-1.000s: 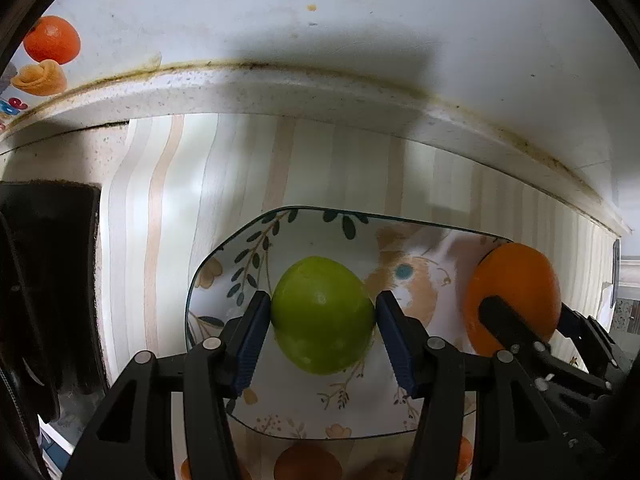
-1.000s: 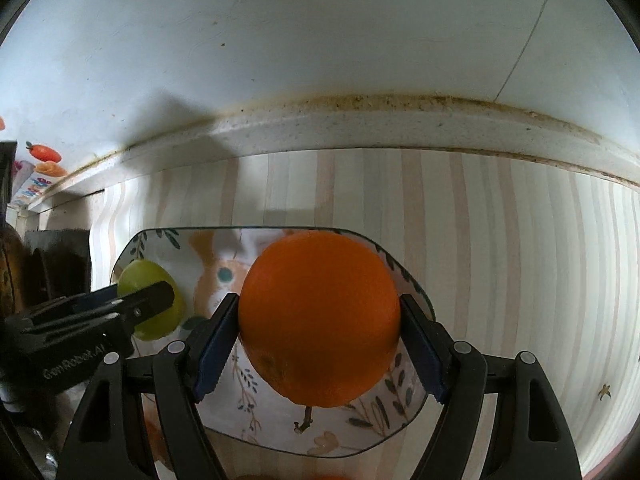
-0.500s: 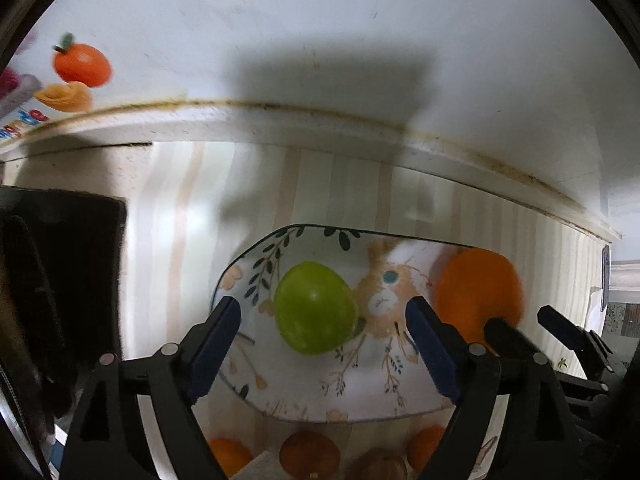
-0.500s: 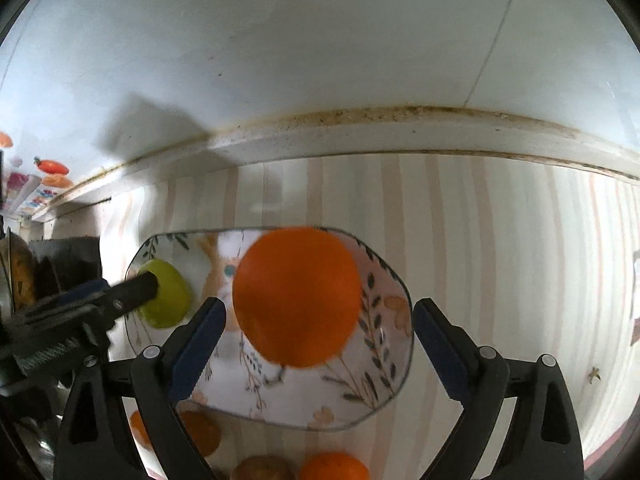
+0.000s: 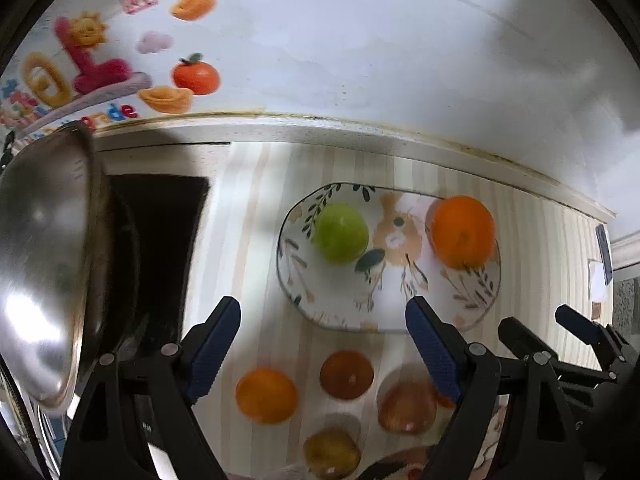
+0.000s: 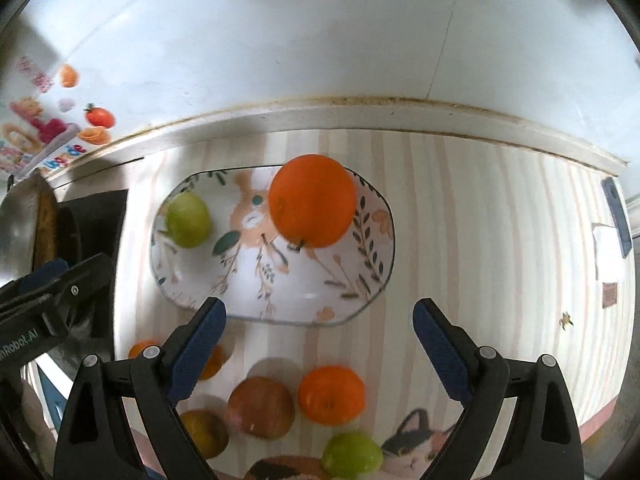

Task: Organize fruits
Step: 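Pull both open tools back from the plate toward the loose fruits, then grasp the brown pear-like fruit with the left tool while the right tool grasps the red apple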

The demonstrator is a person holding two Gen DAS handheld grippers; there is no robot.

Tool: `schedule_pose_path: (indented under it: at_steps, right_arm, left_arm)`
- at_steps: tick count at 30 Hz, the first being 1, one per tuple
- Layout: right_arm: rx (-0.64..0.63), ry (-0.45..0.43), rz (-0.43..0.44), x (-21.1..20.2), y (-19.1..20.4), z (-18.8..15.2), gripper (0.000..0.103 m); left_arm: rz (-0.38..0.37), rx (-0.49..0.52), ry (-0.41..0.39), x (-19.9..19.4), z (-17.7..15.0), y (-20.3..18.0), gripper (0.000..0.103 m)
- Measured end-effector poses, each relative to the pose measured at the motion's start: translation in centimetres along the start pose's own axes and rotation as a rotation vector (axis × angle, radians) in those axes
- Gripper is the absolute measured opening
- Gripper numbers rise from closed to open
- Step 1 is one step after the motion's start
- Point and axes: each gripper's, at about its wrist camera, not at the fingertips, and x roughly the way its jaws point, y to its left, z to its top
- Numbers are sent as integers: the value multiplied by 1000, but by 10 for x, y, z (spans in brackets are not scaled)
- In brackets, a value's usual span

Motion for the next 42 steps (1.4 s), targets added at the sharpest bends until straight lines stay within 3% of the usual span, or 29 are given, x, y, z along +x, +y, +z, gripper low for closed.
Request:
schedule_pose_path:
  at_steps: [10, 18, 24, 27, 33, 36, 42]
  right_arm:
    - [-13, -107, -6, -68, 13, -49, 97]
    - [5, -191, -7, -112, 15, -78, 97]
    - [39, -186, 48, -122, 12, -96, 97]
    - [65, -151, 80, -111, 3, -109, 97]
    - [157, -7, 171, -56, -31, -131, 95]
    - [196, 39, 197, -32, -47, -140, 77]
    - [199, 96, 231, -3, -53, -141, 77]
  left_arm:
    - [-8, 26, -108, -66, -54, 12, 84]
    - [-31, 14, -154, -97, -79, 20, 84]
    - [-54, 28, -166, -106, -93, 21, 85]
    - [-57, 44, -129, -92, -103, 18, 98]
    - [-68, 72, 52, -20, -133, 5, 98]
    - [-44, 83, 144, 21, -146, -4, 98]
    - [-16, 103, 276, 84, -160, -17, 96]
